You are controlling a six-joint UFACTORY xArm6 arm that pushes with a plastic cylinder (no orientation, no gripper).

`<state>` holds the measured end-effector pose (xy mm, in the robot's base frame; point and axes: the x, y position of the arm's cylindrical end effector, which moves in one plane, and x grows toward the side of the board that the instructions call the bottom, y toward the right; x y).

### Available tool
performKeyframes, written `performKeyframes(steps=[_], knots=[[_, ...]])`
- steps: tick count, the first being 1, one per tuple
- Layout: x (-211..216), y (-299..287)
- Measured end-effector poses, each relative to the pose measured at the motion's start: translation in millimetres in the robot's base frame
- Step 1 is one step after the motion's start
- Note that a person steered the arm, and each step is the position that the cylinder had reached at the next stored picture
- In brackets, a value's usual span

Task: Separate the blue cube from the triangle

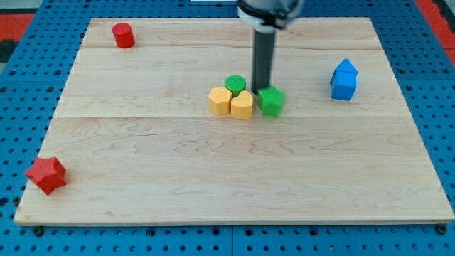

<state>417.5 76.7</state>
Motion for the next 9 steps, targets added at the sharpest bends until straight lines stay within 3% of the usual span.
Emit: performKeyframes(steps=[1,2,3,4,6,7,8,9], knots=[[27.7,87.7],[4.3,150.5],[-17.8,133.2],[-33.9,24.6],[-75.3,134.6],[-108.4,64.1],[-92.7,43.9],[-66.4,75.2]])
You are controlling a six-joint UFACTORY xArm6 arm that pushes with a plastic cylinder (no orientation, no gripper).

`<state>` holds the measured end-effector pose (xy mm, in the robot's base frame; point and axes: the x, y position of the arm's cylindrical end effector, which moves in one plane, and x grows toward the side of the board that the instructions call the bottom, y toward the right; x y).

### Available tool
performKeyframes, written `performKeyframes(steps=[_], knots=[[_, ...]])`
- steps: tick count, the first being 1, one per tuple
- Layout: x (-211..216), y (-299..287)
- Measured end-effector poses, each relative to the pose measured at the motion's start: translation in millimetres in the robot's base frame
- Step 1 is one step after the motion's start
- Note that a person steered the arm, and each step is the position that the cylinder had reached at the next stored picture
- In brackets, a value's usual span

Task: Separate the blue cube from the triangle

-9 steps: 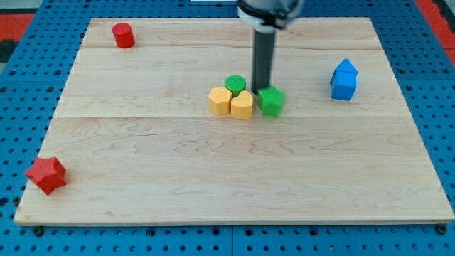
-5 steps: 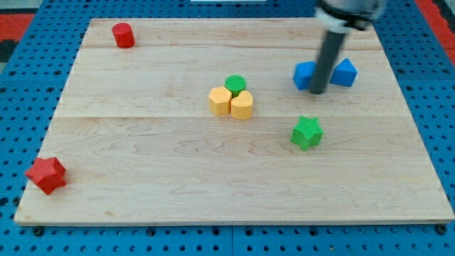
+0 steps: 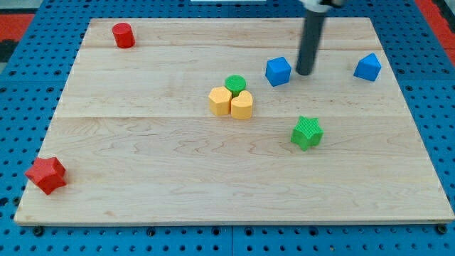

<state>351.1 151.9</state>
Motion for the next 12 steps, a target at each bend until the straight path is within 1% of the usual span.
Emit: performKeyframes(steps=[1,2,3,4,5,6,7,8,9,10,11,12], knots=[[15.8,-98.0],[-36.5,-131.7],[-52.4,-121.1],[-85.8,-136.4],[-92.8,-126.1],[-123.4,-64.7],[-128.1,-83.2],[-126.9,-113.6],[-111.1,-115.8],[-70.7,-122.2],[-43.4,-241.2],[-70.4,-353.0]])
